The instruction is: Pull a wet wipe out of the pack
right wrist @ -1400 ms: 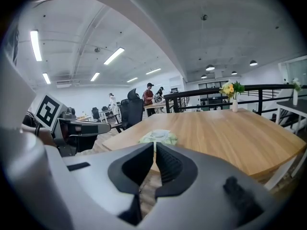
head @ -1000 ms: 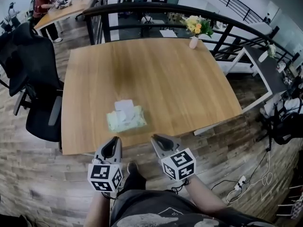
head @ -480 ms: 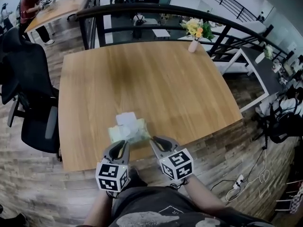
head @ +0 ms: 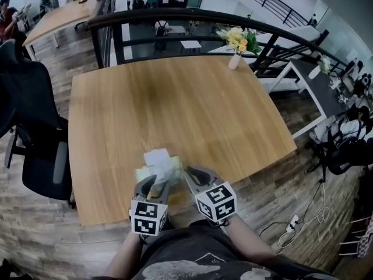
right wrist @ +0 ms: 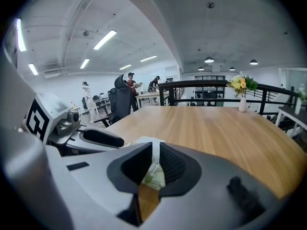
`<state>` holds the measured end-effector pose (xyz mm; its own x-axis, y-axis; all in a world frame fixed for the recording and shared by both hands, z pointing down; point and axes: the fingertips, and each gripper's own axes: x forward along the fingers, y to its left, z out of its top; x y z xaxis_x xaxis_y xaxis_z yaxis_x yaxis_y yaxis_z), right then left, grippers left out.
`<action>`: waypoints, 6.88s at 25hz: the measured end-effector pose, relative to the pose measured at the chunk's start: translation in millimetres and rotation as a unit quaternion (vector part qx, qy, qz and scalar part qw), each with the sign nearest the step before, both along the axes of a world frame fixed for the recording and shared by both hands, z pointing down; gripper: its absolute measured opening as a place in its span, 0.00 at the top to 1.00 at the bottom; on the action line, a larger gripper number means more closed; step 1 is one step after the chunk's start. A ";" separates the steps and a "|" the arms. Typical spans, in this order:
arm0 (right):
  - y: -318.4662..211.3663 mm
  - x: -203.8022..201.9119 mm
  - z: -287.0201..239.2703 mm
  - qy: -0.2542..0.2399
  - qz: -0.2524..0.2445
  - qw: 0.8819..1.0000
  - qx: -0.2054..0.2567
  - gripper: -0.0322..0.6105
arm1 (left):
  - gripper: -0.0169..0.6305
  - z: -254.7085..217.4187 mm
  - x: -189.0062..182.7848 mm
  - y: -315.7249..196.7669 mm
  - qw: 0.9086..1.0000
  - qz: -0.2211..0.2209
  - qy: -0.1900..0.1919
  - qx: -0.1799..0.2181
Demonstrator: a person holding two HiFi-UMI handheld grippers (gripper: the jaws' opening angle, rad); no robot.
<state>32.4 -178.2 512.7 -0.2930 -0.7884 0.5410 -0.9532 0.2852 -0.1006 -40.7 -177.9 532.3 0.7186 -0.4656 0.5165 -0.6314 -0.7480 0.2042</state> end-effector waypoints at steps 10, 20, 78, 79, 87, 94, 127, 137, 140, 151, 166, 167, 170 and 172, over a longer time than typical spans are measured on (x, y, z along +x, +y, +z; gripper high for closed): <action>3.5 6.9 6.7 0.008 0.001 1.000 -0.017 0.90 | 0.69 10.6 1.2 -20.2 0.998 -0.050 -0.022 0.009; -19.8 16.9 16.0 -0.002 -0.076 0.997 -0.023 0.90 | 0.69 19.7 -2.5 -31.8 0.990 -0.129 -0.063 0.011; -22.9 -58.0 73.9 0.062 -0.393 0.914 -0.080 0.88 | 0.95 15.8 -38.8 -29.8 0.966 -0.239 -0.086 -0.037; -24.2 -56.4 74.2 0.063 -0.391 0.915 -0.077 0.88 | 0.95 16.4 -39.0 -29.3 0.966 -0.240 -0.085 -0.038; -25.8 -50.2 72.3 0.066 -0.388 0.916 -0.076 0.88 | 0.95 18.2 -40.0 -30.4 0.967 -0.235 -0.091 -0.037; -22.7 -43.5 71.9 0.064 -0.378 0.920 -0.081 0.88 | 0.95 21.3 -42.5 -30.0 0.967 -0.237 -0.089 -0.040; -29.4 6.8 69.0 0.081 -0.329 0.937 -0.089 0.88 | 0.95 23.9 -42.4 -33.4 0.968 -0.232 -0.091 -0.034; -23.2 21.6 63.0 0.081 -0.302 0.945 -0.091 0.88 | 0.94 22.0 -39.0 -29.1 0.972 -0.219 -0.081 -0.030; -23.3 30.2 60.5 0.081 -0.289 0.950 -0.088 0.88 | 0.94 23.4 -39.0 -29.2 0.974 -0.210 -0.081 -0.029; -16.8 49.0 40.2 0.055 -0.224 0.971 -0.069 0.88 | 0.94 16.8 -34.0 -26.2 0.982 -0.171 -0.075 -0.012; 9.0 44.1 20.0 0.044 -0.078 0.996 -0.018 0.88 | 0.94 3.8 -39.3 -1.8 0.995 -0.088 -0.041 -0.010; 11.7 44.3 18.0 0.043 -0.073 0.996 -0.016 0.88 | 0.94 2.0 -38.9 -1.0 0.996 -0.086 -0.036 -0.010; 16.4 44.9 9.9 0.039 -0.058 0.997 -0.009 0.88 | 0.94 -6.3 -38.0 -1.3 0.997 -0.078 -0.015 0.001; 18.6 47.0 7.8 0.040 -0.049 0.998 -0.006 0.88 | 0.94 -9.5 -36.0 -2.2 0.998 -0.068 0.002 0.008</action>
